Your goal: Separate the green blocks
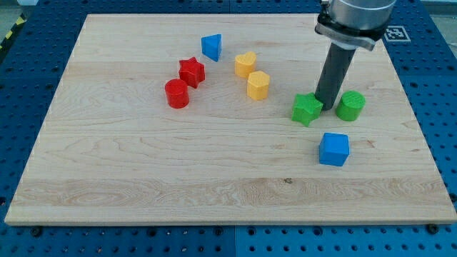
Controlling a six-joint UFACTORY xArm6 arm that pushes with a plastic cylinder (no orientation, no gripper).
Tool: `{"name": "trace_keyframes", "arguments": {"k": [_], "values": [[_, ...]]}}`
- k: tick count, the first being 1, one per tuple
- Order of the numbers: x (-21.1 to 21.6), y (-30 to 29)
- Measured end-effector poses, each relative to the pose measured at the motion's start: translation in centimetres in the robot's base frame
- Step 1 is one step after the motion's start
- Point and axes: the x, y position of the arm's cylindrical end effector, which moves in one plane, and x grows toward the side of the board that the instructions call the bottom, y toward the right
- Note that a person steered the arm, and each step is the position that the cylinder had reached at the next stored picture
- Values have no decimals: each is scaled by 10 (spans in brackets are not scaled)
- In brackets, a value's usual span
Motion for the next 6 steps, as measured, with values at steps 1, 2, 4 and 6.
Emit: {"name": "trace_keyframes", "arguments": {"k": [1, 2, 4, 6], "values": [[12, -6], [12, -11], [55, 50], [85, 65]]}}
